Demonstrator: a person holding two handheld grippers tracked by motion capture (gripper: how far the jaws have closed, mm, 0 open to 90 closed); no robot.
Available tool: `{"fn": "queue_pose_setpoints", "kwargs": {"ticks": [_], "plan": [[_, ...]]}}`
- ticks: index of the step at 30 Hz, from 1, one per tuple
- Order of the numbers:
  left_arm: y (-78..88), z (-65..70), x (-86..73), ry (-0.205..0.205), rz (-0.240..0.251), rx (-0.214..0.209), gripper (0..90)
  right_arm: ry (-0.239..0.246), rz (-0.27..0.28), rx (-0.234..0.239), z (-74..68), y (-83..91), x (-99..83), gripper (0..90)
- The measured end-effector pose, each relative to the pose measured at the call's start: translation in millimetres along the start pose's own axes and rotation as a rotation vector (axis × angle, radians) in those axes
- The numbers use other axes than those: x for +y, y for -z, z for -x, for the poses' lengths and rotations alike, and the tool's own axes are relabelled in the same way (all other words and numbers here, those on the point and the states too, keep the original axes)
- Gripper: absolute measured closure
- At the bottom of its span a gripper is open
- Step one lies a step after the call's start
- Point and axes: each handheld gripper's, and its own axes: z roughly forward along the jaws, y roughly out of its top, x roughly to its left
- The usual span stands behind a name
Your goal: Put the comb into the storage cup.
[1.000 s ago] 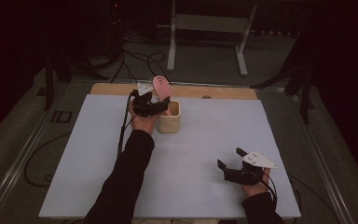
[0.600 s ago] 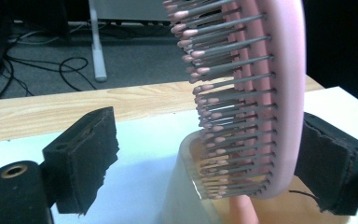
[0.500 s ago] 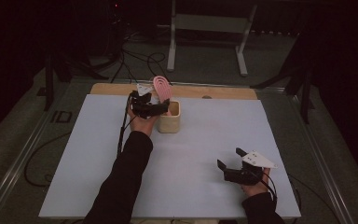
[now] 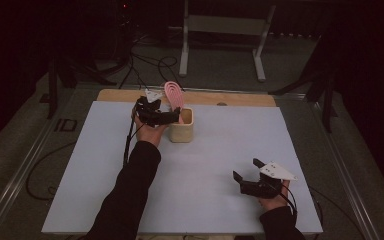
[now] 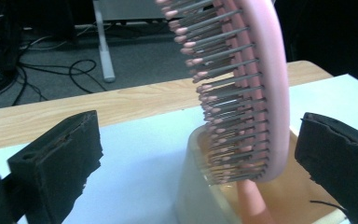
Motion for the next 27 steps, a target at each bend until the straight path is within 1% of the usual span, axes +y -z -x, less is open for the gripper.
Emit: {"fn": "queue_pose_setpoints", "kwargs": {"ticks": [2,7,11,16,21,27], "plan": [[2.0,-0.4,0.2,-0.011,-0.003,0.008,0.2,0.001,0.0,0.0,-0.1,0.1,0.0,9.6],[5.0,0.4,0.1,-0.034,-0.006,0.007,0.2,0.002,0.0,0.0,-0.2,0.2,0.0,9.6],[7.4,-0.1,0.3,-0.037,-0.004,0.005,0.2,-0.001,0.002,0.002,-0.4,0.3,0.0,9.6],[13.6,-0.2,0.7,-0.036,0.001,-0.01,0.2,-0.001,0.002,0.001,-0.5,0.3,0.0,9.6],[19.1,1.2,-1.2,-0.056,0.001,-0.026,0.2,-0.003,0.001,0.0,-0.7,0.7,0.1,9.6],[24.9,-0.8,-5.9,-0.08,-0.012,-0.047,0.2,-0.003,0.002,0.001,-0.8,0.7,0.0,9.6]]}}
